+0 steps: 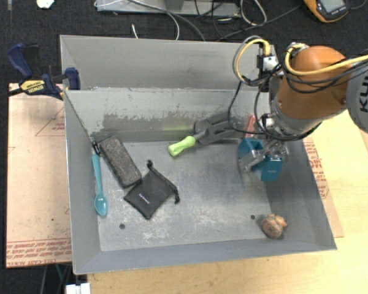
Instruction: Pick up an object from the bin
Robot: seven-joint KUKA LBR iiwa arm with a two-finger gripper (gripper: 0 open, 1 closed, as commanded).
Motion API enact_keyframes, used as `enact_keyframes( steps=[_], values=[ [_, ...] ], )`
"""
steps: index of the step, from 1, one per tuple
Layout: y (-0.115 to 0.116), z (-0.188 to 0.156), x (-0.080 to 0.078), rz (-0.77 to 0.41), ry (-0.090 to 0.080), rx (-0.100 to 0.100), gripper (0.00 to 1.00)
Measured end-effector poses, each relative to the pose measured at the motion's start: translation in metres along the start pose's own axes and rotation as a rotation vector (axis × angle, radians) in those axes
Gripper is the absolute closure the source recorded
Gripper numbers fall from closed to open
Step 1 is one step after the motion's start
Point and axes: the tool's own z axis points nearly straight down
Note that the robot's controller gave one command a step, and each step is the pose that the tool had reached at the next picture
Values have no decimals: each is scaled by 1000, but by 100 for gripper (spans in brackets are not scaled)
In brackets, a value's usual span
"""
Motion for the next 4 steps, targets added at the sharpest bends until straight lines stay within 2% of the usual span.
enact_keyframes(
  steps=[1, 2, 3, 4],
  values=[
    [1, -18, -1, 3, -3, -6, 100],
    [2, -53, -2, 5, -6, -12, 100],
    [0, -86, -2, 6, -4, -5, 100],
    [0, -101, -2, 6, -4, -5, 100]
  ],
)
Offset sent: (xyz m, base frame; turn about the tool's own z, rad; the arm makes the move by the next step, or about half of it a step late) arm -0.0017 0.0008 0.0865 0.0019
